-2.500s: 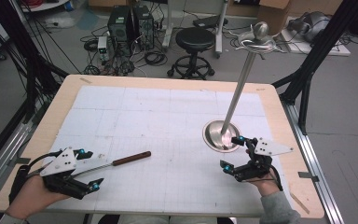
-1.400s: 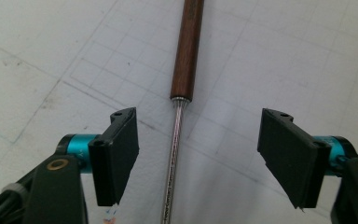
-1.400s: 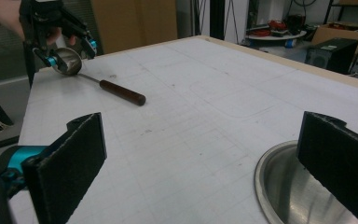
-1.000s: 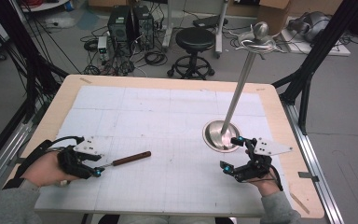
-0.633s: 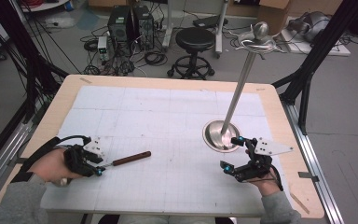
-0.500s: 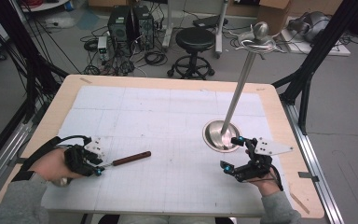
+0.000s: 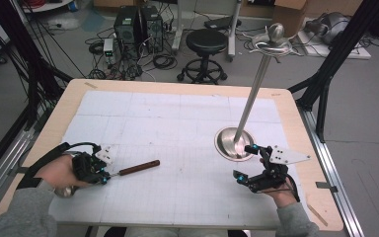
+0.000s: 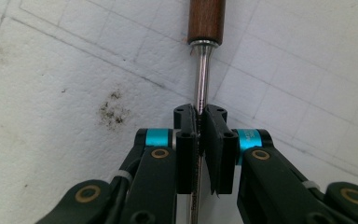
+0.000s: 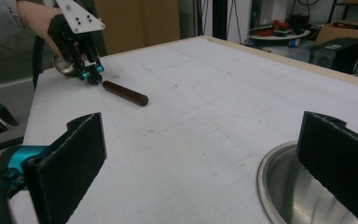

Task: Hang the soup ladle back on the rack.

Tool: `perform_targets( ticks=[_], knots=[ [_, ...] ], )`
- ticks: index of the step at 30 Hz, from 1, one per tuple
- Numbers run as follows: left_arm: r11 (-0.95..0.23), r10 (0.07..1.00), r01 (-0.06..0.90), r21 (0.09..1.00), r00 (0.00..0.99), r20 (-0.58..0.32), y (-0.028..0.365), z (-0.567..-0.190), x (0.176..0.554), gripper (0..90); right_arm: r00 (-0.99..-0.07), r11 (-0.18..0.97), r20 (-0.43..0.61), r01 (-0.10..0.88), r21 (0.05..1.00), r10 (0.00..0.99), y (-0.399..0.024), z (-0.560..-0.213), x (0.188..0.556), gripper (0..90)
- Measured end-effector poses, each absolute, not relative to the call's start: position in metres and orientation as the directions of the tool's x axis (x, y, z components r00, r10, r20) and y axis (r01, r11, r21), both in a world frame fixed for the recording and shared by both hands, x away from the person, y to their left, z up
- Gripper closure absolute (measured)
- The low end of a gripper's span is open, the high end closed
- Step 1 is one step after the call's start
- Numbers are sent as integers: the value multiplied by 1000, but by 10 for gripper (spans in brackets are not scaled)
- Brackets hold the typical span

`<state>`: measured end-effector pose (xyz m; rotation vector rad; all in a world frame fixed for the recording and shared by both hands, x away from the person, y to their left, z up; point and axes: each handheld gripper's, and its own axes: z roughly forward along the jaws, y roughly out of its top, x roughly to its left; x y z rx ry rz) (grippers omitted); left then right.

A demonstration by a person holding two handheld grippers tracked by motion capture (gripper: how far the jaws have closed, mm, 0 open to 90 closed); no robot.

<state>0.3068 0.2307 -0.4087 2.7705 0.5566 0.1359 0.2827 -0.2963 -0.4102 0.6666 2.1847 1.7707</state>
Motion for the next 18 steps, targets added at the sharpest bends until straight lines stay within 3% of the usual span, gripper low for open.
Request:
perform_targets(
  ticks=[4,18],
  knots=[
    [-869,407,375,323,913,34,231,-408,306,839,-863,156,90,191,969,497,-296,-410,283,6],
    [-797,448,366,480,892,64,244,-387,291,841,-863,158,88,190,969,498,-296,-410,284,6]
  ],
)
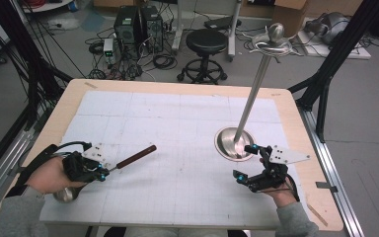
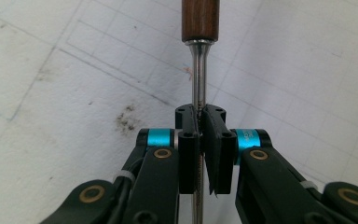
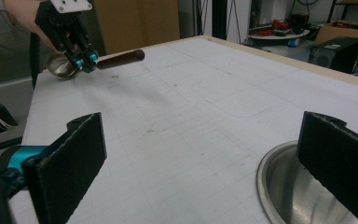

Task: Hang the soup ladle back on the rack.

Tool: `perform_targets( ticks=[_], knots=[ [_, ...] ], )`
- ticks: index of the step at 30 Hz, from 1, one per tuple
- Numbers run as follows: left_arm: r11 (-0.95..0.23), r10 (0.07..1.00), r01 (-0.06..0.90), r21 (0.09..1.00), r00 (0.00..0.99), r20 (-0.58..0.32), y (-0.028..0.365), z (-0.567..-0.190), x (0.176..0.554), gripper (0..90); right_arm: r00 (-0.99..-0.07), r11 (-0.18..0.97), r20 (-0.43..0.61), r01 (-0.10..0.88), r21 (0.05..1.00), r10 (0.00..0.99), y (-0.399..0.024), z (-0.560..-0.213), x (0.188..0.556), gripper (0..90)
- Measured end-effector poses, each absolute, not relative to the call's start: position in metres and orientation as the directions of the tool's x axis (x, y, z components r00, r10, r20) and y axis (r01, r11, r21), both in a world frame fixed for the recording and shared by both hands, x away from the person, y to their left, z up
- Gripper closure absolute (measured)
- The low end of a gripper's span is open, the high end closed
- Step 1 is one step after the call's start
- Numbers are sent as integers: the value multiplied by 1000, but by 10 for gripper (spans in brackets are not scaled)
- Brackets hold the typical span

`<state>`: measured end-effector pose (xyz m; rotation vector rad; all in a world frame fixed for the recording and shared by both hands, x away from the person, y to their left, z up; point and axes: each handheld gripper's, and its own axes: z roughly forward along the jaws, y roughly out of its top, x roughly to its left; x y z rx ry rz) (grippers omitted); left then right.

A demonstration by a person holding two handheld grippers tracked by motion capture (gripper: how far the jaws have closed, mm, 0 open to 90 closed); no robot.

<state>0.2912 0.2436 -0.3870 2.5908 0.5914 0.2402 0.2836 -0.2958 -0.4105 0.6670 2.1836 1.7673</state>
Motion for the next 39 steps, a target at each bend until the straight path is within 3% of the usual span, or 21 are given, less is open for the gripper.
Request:
perform_targets(
  ticks=[20,39],
  knots=[
    [-622,469,314,717,883,19,250,-362,276,841,-860,148,83,180,972,503,-296,-409,284,6],
    [-434,493,269,860,870,-23,246,-348,272,842,-855,142,85,181,973,511,-298,-409,284,6]
  ],
)
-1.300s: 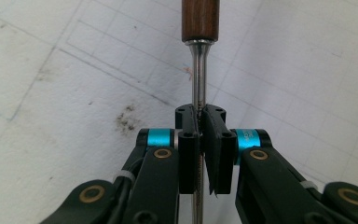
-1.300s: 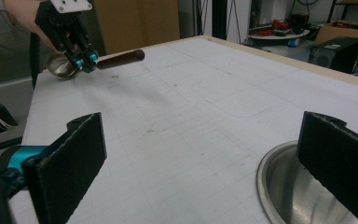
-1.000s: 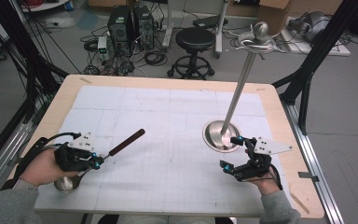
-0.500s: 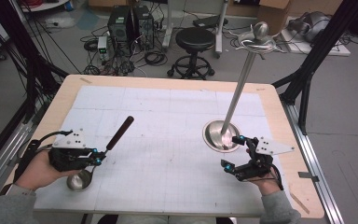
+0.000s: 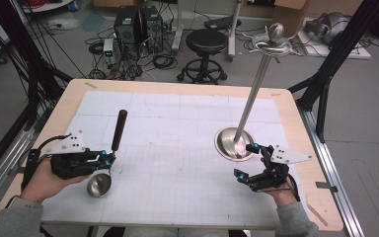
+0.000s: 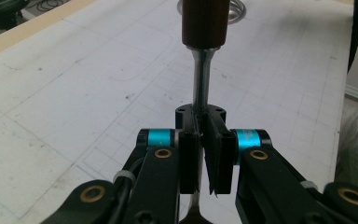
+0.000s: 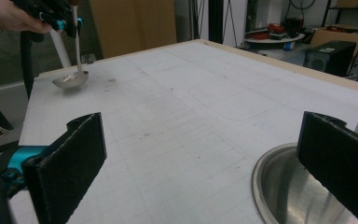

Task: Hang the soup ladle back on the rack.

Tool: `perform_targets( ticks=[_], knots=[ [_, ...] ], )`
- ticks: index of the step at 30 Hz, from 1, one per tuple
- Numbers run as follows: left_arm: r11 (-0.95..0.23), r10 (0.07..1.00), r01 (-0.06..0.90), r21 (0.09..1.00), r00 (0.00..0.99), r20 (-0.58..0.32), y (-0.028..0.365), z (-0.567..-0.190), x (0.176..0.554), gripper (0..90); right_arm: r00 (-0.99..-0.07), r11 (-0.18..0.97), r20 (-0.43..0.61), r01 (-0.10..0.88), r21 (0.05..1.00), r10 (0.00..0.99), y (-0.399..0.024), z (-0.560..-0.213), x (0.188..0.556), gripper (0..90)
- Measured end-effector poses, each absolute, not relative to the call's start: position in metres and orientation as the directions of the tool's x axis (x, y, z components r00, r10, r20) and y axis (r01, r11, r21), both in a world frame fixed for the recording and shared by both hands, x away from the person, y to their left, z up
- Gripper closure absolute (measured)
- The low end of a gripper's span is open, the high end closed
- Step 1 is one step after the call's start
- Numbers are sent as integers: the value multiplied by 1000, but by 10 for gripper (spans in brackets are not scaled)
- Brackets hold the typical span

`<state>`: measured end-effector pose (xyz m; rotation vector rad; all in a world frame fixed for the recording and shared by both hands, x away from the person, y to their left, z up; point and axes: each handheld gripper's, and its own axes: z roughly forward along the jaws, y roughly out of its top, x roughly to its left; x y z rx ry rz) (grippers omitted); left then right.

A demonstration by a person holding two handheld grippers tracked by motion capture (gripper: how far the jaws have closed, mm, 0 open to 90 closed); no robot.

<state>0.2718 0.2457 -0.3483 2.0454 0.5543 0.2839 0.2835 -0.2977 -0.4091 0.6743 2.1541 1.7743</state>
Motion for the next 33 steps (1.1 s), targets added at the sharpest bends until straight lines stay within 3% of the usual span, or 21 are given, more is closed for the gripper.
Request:
perform_targets(
  ticks=[33],
  knots=[
    [-293,419,186,938,907,-48,192,-339,282,840,-851,121,97,185,975,516,-301,-408,282,6]
  ],
)
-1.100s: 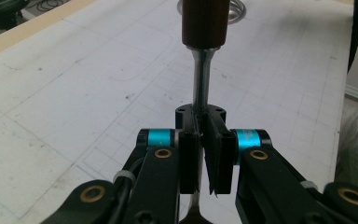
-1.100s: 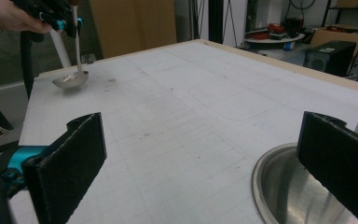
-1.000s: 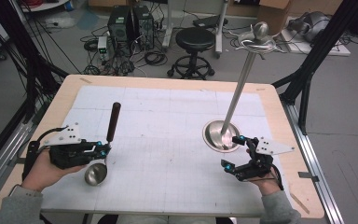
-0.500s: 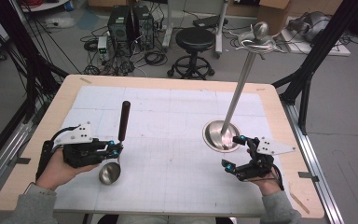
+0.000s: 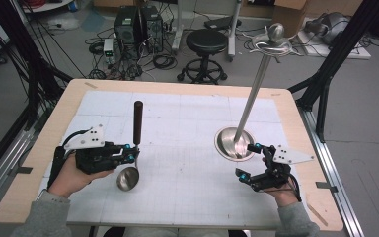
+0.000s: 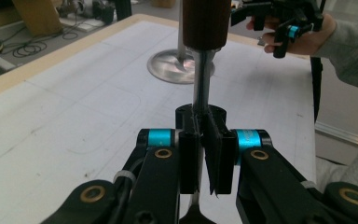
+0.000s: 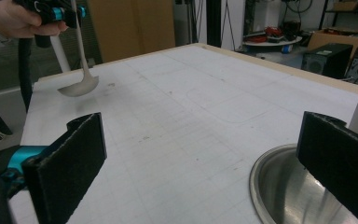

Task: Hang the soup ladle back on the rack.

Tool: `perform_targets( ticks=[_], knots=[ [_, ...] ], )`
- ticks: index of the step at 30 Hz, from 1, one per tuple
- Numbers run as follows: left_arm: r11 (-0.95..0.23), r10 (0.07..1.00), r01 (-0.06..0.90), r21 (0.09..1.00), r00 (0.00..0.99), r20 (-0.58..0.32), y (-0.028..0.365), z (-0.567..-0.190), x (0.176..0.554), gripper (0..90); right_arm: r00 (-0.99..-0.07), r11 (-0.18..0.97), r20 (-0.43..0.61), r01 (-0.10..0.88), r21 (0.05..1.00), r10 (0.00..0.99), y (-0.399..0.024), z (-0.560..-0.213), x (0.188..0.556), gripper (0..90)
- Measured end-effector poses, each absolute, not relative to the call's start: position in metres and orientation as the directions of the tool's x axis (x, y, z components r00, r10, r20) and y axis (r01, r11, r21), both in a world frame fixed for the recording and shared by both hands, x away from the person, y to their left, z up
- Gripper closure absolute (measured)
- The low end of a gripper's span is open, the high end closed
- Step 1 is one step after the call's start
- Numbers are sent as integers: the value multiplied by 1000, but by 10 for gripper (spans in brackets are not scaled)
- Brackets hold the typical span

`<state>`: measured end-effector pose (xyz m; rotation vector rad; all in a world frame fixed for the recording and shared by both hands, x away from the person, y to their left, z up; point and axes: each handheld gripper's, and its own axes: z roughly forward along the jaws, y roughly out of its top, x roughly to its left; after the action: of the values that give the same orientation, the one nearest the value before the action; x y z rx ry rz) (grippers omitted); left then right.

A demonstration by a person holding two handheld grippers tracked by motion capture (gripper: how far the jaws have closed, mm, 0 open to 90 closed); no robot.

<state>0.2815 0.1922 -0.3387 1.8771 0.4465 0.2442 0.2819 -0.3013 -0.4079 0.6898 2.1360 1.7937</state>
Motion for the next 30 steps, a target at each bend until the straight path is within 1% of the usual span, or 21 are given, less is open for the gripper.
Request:
perform_targets(
  ticks=[11,19,24,30],
  knots=[
    [-227,479,126,966,878,-2,170,-337,289,840,-852,124,92,180,976,515,-302,-408,282,6],
    [-171,519,95,981,854,8,155,-335,292,841,-852,124,86,174,977,517,-302,-407,281,6],
    [-152,568,73,986,823,27,150,-333,292,842,-840,114,80,166,980,537,-304,-406,281,6],
    [-156,566,79,985,824,23,144,-332,295,842,-836,111,85,171,979,542,-306,-406,280,6]
  ],
)
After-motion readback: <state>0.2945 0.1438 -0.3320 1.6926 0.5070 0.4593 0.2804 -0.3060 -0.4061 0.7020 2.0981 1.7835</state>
